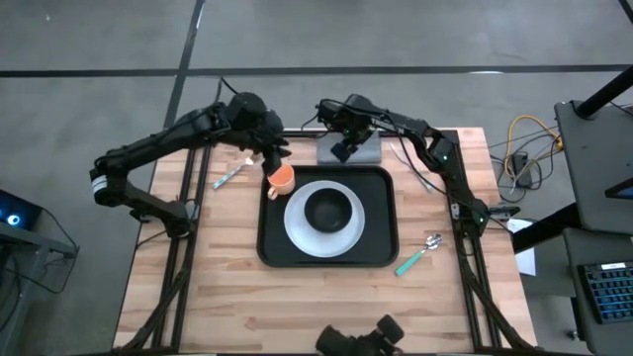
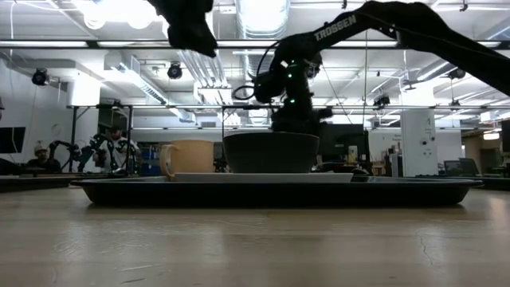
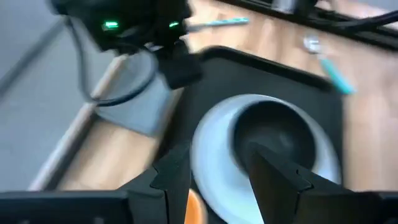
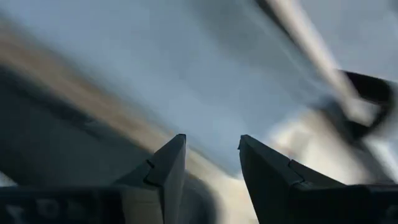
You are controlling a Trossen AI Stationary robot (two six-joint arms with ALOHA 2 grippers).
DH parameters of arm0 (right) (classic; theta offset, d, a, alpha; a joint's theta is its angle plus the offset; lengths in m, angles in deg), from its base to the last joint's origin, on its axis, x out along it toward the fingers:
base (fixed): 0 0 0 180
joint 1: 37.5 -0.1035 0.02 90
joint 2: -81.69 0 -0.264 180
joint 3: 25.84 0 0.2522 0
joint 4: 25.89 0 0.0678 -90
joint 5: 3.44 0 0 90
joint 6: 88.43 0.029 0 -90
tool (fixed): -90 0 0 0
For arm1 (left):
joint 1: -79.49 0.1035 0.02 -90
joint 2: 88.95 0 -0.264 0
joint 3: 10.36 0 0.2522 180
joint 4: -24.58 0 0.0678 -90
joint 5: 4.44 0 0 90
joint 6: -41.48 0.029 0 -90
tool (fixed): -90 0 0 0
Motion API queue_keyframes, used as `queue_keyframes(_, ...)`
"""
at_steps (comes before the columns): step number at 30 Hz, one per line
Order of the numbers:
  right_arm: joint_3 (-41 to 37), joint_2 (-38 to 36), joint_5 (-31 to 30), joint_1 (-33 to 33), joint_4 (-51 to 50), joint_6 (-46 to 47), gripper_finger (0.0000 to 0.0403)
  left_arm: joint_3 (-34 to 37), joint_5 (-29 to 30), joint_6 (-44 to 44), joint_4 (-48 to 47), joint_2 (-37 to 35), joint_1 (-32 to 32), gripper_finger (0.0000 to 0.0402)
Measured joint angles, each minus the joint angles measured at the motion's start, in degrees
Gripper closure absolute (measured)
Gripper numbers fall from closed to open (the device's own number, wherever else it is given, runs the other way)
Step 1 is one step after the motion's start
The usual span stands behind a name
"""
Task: Set up tray
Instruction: Put the table gray napkin to the right of the white plate on the black serving tray
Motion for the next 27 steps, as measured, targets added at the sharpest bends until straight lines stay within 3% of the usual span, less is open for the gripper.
queue_keyframes(3,-1.2,-2.4,-7.9,-0.9,-0.4,1.5,0.0272,3.5,10.5,0.5,6.0,0.0,0.5,0.0265)
queue_keyframes(6,-2.2,-5.9,-9.1,-2.1,0.6,1.9,0.0278,6.5,18.8,-0.6,13.1,0.0,2.0,0.0265)
queue_keyframes(9,-5.1,-9.8,-9.8,-3.1,0.8,1.8,0.0282,8.1,19.8,-2.7,19.2,1.0,4.6,0.0265)
queue_keyframes(14,-14.2,-19.8,-10.2,-4.2,2.4,2.0,0.028,6.9,19.7,-7.4,21.3,5.6,8.9,0.0265)
queue_keyframes(19,-27.8,-33.2,-10.1,-3.7,7.2,2.9,0.0282,2.5,13.5,-12.0,20.4,14.0,11.5,0.0265)
queue_keyframes(25,-40.1,-47.4,-5.4,-3.7,15.6,2.8,0.0287,-8.4,-5.9,-20.1,14.9,27.3,13.8,0.0265)
queue_keyframes(27,-42.7,-50.8,-2.3,-3.6,18.5,2.4,0.0287,-14.4,-7.3,-22.2,10.3,31.5,14.4,0.0265)
